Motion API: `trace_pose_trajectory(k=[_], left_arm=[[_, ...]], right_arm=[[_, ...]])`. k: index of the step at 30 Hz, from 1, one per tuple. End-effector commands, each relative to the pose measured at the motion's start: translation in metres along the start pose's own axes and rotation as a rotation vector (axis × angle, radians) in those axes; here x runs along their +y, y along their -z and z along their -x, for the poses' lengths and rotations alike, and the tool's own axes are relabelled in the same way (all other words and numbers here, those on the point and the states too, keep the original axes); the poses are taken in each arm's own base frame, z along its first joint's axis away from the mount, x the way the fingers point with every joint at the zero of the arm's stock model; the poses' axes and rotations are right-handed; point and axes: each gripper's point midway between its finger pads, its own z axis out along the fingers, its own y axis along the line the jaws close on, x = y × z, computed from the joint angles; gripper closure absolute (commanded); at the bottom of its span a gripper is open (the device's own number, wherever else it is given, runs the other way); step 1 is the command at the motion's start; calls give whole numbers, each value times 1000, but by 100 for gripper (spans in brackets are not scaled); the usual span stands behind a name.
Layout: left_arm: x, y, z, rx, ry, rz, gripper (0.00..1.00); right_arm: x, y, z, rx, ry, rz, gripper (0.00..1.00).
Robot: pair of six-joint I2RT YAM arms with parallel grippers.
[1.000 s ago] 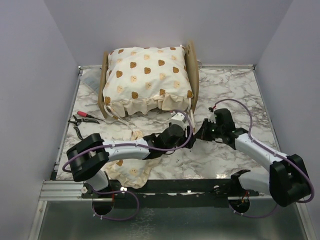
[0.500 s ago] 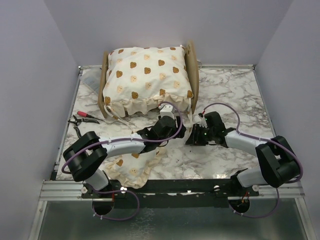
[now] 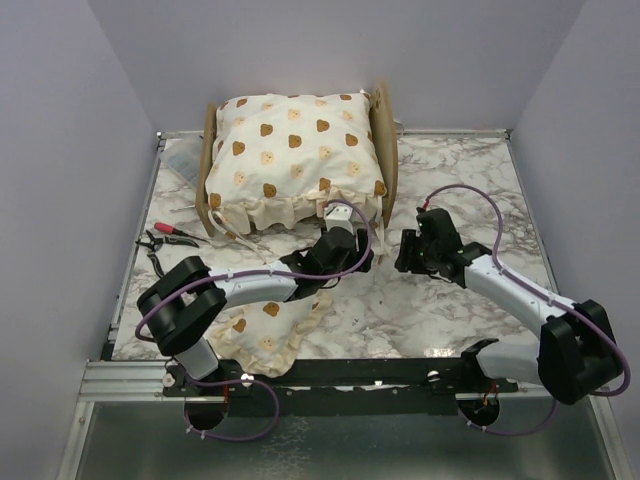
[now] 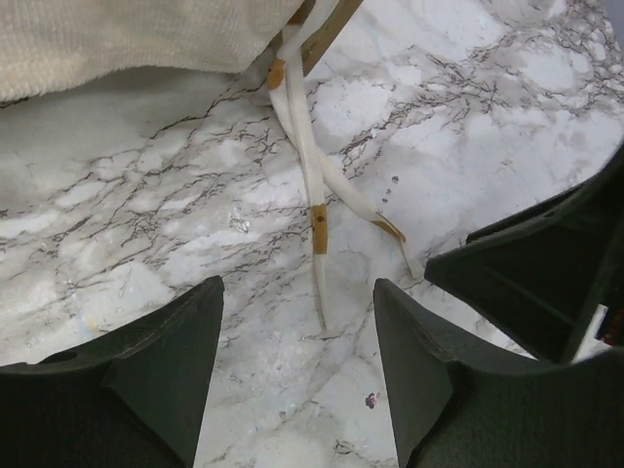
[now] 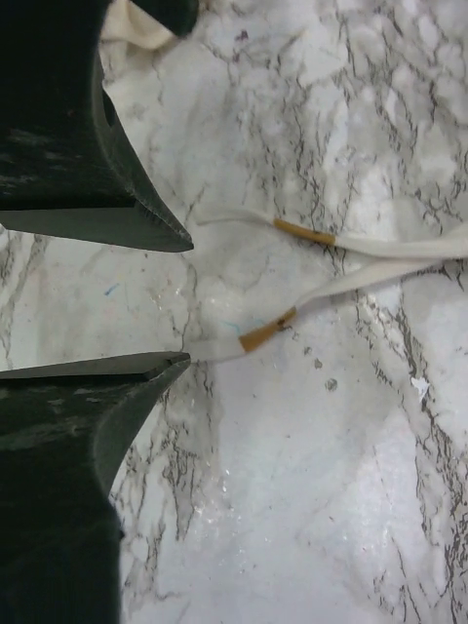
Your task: Set up the pet bed
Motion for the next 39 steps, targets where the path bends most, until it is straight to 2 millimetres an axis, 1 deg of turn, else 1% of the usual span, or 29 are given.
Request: trace_pose_trajectory(k=[1,4,9,12,15,16,17,19,21,22,26,30,35,39], left_arm=[[-3,-5,17,-47,-28,1,35],[-1,-5,18,-51,-38,6,35],[2,-6,19,-52,-47,16,35],[3,-7,18,-51,-50,18,35],[3,-8,18,-50,-56,19,35],[3,-9,18,-50,-59,20,35],[3,-9,19,-52,-61,22,35],[3,-11,20,-55,-69,22,35],[0,-14,20,-53,-78,19,35],[-1,-16,21,-53,-81,16,35],[-7,-26,25,-56,-88,10,35],[-13,-39,30,-72,-85,12,35],[-16,-60,39,-121,-55,48,36],[-14,-75,53,-182,-28,96,38]], right_arm=[[-24,-13,-3,25,49,-133,50],[-20,-25,-4,46,52,-112,50],[-22,-41,-9,69,51,-126,51],[-26,-48,-15,97,37,-149,52],[-28,-51,-19,110,21,-160,56],[-30,-51,-21,117,15,-172,59],[-31,-52,-23,125,10,-178,64],[-32,-51,-28,136,4,-182,81],[-33,-46,-29,129,-3,-177,97],[-33,-43,-30,125,-6,-174,99],[-33,-28,-34,114,-19,-161,100],[-21,-16,-35,96,-52,-86,100],[-19,-13,-39,92,-58,-67,100],[-19,-12,-38,86,-53,-61,100]])
